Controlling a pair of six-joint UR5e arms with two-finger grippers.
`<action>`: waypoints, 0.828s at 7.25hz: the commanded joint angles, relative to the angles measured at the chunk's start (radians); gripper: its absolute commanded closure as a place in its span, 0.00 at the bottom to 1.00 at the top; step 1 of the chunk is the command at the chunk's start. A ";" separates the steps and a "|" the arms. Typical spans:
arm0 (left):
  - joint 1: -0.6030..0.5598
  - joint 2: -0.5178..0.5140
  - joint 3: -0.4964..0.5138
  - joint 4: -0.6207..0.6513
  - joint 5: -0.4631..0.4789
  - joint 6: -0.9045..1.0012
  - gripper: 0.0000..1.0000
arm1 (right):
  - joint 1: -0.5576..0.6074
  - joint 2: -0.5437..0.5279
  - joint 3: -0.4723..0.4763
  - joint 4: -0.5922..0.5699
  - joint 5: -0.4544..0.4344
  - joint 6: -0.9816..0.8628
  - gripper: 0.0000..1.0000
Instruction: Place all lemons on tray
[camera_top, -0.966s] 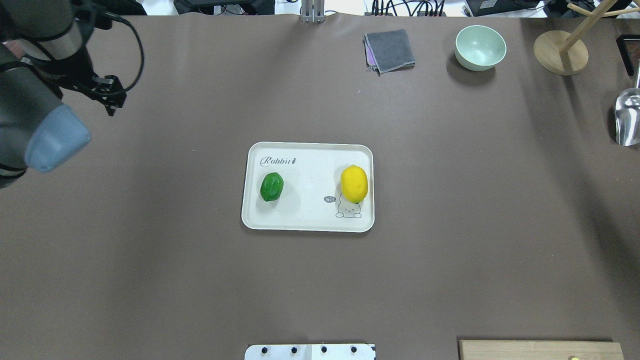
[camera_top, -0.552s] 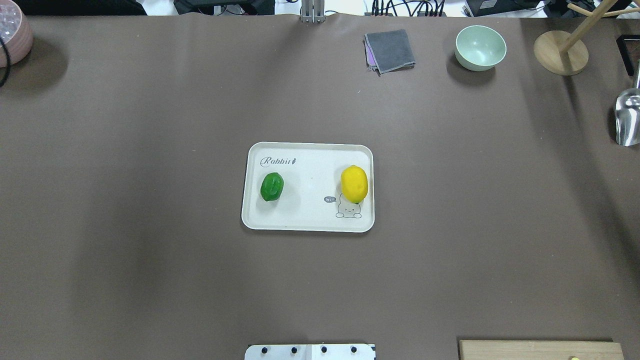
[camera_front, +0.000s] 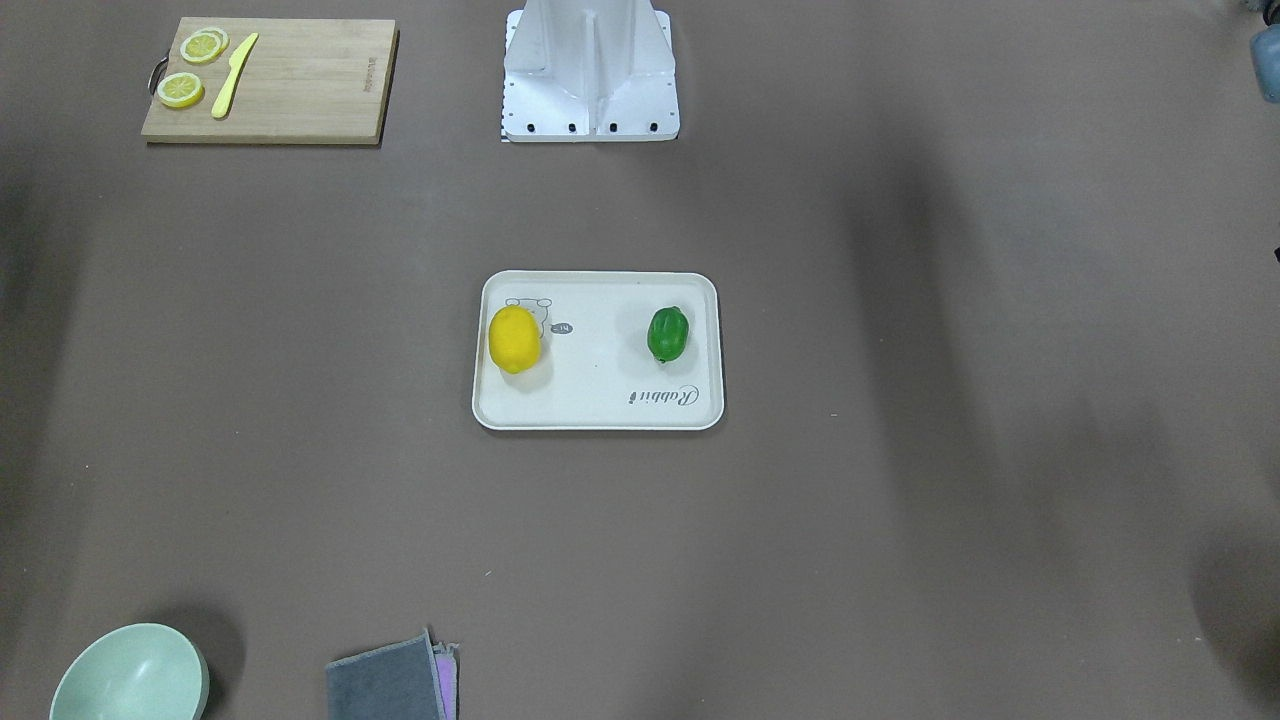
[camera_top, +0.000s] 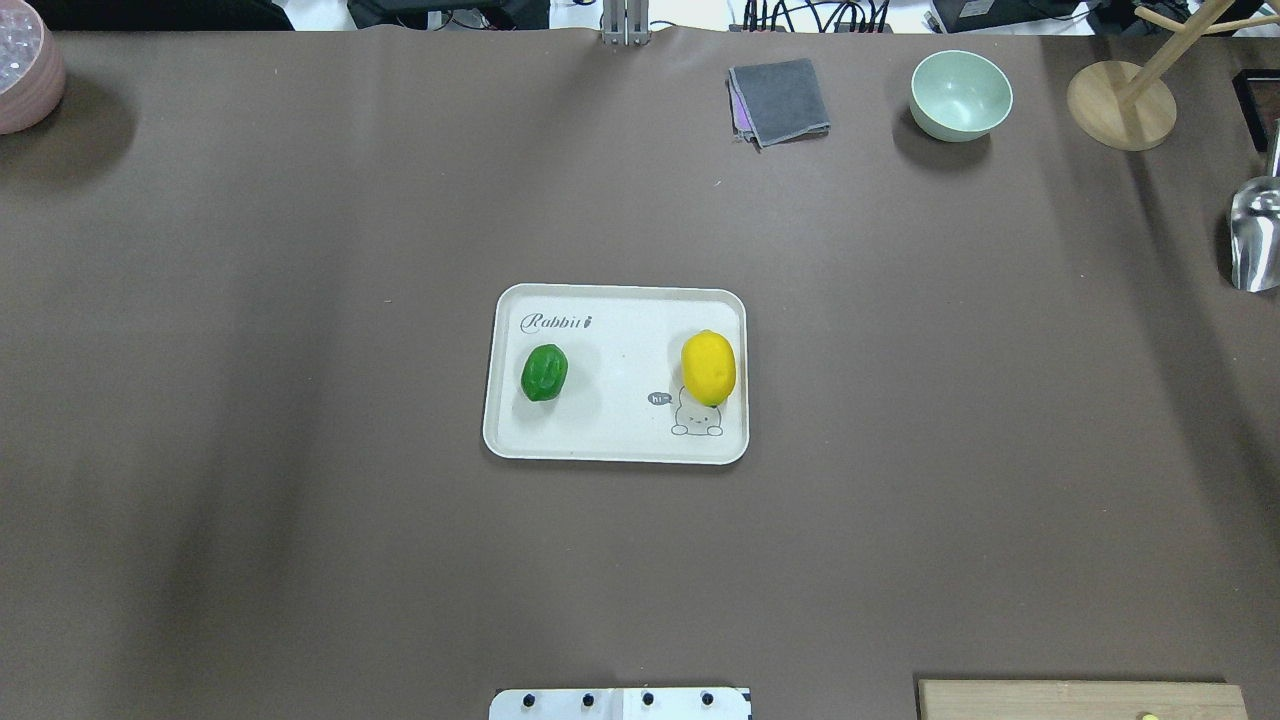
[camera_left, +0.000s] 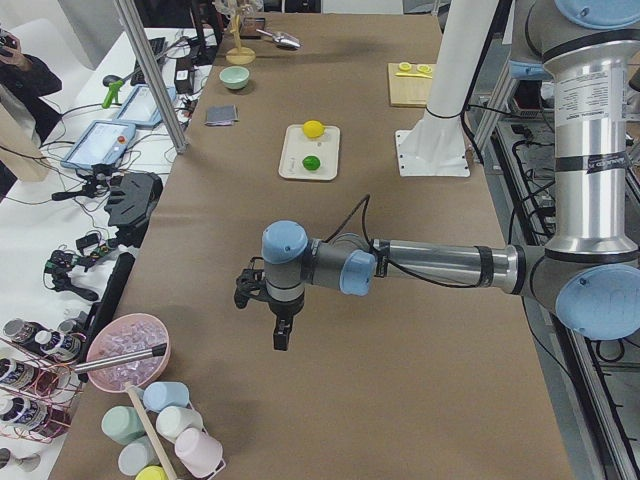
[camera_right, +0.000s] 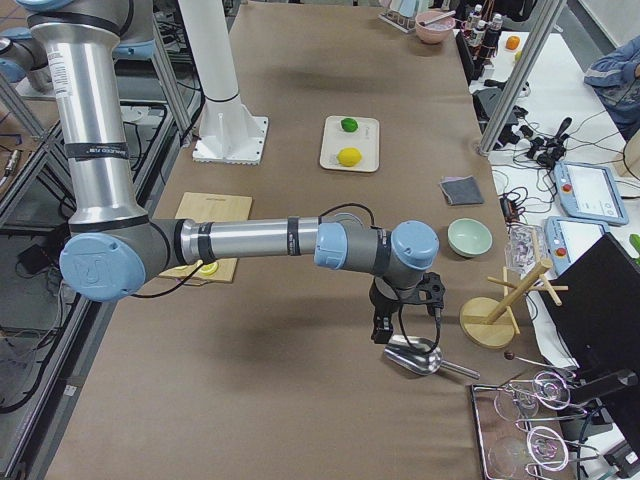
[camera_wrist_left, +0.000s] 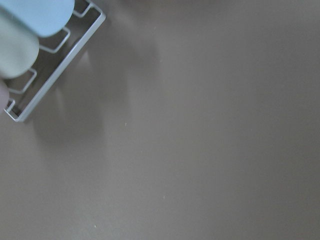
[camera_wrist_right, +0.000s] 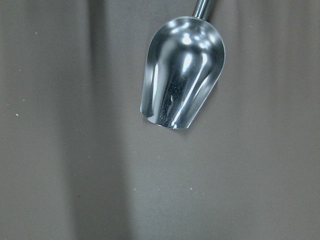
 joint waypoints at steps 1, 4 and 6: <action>-0.011 0.006 0.005 -0.007 -0.037 -0.002 0.02 | 0.020 -0.095 0.062 0.028 0.000 -0.010 0.01; -0.048 0.010 -0.016 -0.001 -0.101 -0.082 0.02 | 0.020 -0.159 0.132 0.031 -0.002 -0.005 0.01; -0.093 0.015 -0.057 0.038 -0.115 -0.090 0.02 | 0.020 -0.177 0.139 0.031 -0.003 -0.004 0.01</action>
